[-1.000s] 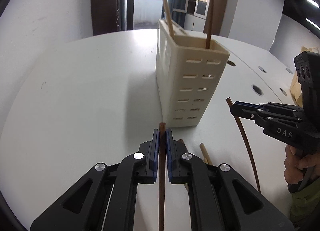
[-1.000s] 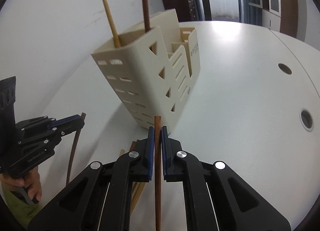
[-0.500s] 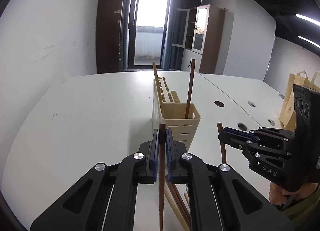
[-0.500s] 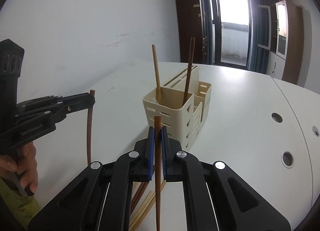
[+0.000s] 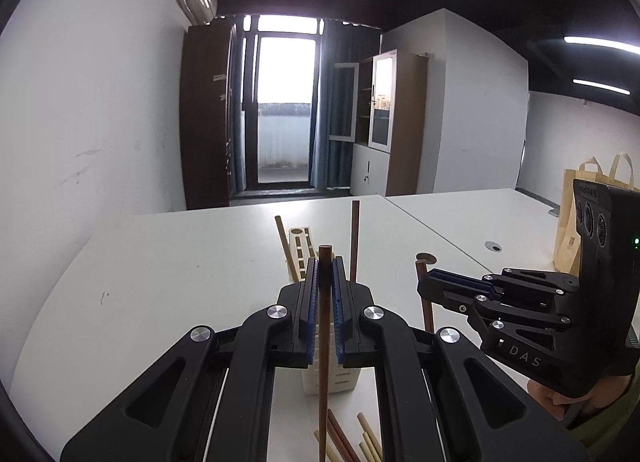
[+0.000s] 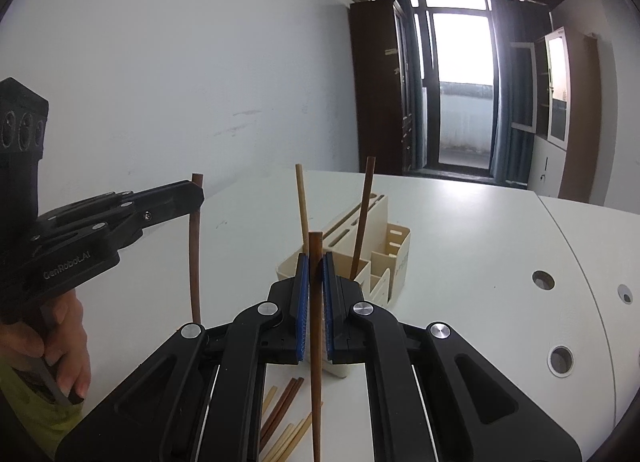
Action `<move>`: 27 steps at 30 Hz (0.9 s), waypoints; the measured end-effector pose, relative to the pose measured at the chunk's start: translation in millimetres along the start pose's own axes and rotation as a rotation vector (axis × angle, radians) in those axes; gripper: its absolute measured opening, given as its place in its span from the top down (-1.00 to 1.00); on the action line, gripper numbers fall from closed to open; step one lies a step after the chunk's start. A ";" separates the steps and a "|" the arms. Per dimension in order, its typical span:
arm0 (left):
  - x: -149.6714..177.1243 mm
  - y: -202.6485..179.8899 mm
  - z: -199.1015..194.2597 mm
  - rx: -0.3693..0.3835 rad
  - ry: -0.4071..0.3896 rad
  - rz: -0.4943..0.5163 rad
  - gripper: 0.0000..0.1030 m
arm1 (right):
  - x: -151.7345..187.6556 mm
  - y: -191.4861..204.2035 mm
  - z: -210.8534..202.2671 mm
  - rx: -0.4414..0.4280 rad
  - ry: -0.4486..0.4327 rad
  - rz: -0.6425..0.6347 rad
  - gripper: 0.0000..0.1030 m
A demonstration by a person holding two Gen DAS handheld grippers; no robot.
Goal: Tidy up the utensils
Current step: 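Lift both held chopsticks upright and lower them into the cream holder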
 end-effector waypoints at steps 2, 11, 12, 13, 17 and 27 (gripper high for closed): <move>-6.8 -0.2 -0.3 -0.004 -0.030 0.003 0.88 | -7.5 -1.4 -1.2 -0.016 -0.033 0.008 0.85; -36.9 10.7 -0.3 -0.035 -0.149 -0.056 0.88 | -47.7 -12.9 -15.7 0.008 -0.214 0.064 0.85; -40.3 11.7 -2.2 -0.048 -0.168 -0.057 0.88 | -51.7 -12.5 -17.2 0.001 -0.233 0.066 0.85; -44.2 12.9 -5.0 -0.068 -0.192 -0.053 0.88 | -55.2 -11.3 -19.1 -0.007 -0.250 0.064 0.85; -57.2 4.0 -23.4 -0.120 -0.292 -0.027 0.88 | -65.1 -8.2 -29.1 -0.024 -0.318 0.053 0.85; -80.8 -18.1 -70.7 -0.152 -0.585 0.015 0.88 | -89.3 -12.1 -62.0 -0.076 -0.539 0.092 0.85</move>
Point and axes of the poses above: each gripper's, at about its wrist camera, not at the fingertips, and z roughly the way its jaws point, y to its left, x to its underside, the point moved 10 cm from there along z, roughly the way its jaws point, and after that the axes turned 4 degrees about x, right-handed, at the moved point
